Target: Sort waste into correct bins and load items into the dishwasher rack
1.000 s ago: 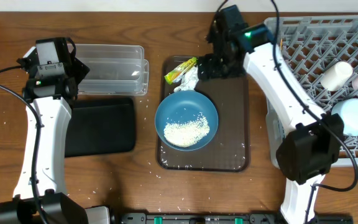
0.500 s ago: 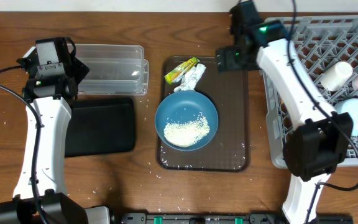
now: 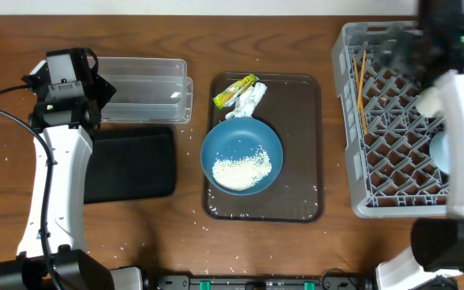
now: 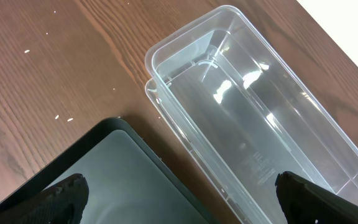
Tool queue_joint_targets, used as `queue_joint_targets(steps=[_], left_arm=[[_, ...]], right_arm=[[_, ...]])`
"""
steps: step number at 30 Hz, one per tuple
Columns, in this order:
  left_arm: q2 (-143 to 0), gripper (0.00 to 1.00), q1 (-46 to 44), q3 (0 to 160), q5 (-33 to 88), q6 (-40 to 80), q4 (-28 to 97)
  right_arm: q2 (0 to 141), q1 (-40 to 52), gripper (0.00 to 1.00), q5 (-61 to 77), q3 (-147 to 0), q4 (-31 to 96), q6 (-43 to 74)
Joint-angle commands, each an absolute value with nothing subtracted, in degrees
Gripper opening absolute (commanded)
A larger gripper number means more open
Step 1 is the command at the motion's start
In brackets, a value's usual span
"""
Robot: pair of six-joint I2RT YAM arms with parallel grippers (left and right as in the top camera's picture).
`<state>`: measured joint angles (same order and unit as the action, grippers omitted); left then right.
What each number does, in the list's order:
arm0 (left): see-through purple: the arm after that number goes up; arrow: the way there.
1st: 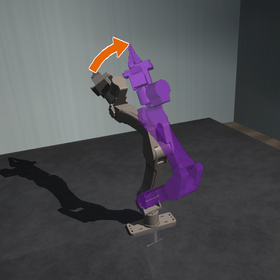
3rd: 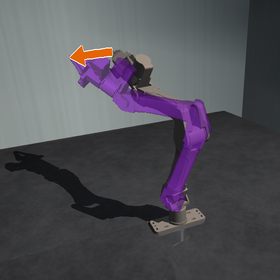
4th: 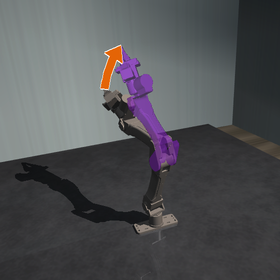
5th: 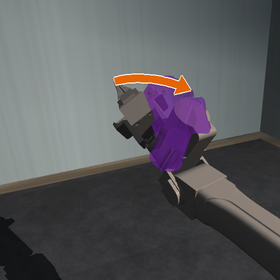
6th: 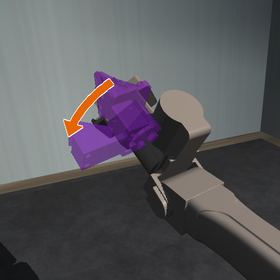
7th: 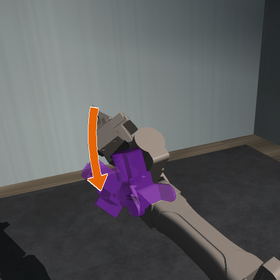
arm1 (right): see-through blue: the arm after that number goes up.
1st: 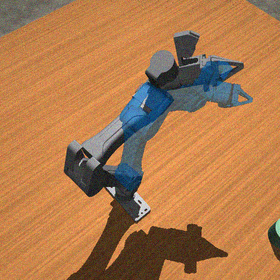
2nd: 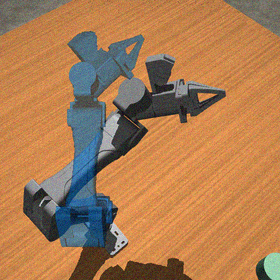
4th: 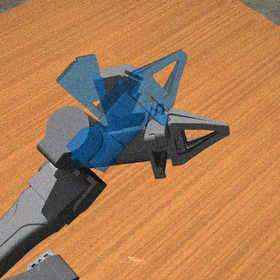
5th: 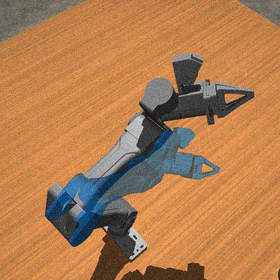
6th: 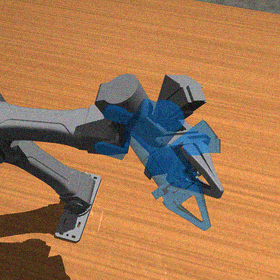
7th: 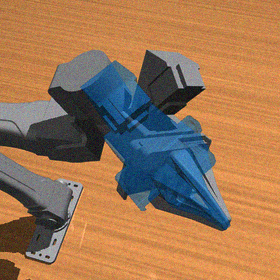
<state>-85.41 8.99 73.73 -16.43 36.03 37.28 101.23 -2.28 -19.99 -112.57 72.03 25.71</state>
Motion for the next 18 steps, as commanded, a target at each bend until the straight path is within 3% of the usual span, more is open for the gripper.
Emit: queue_joint_targets(steps=[1,5,11,14,18], left_arm=[[-85.84,0.99,9.26,73.38,-15.94,36.32,37.3],[-85.84,0.99,9.26,73.38,-10.79,36.32,37.5],[-85.84,0.99,8.88,73.34,20.08,35.75,40.47],[-85.84,0.99,6.31,73.34,28.97,30.26,39.24],[-85.82,0.99,-2.11,73.34,31.94,18.57,40.14]], right_arm=[[101.6,-6.9,0.99,-20.91,-112.75,73.54,27.59],[101.62,-11.4,0.99,-20.29,-112.66,74.89,27.62],[101.62,-14.17,0.99,-20.29,-112.66,75.0,27.62],[101.62,-14.28,0.99,-20.29,-112.66,75.0,27.62],[101.62,-14.28,0.99,-20.29,-112.66,75.0,27.62]])
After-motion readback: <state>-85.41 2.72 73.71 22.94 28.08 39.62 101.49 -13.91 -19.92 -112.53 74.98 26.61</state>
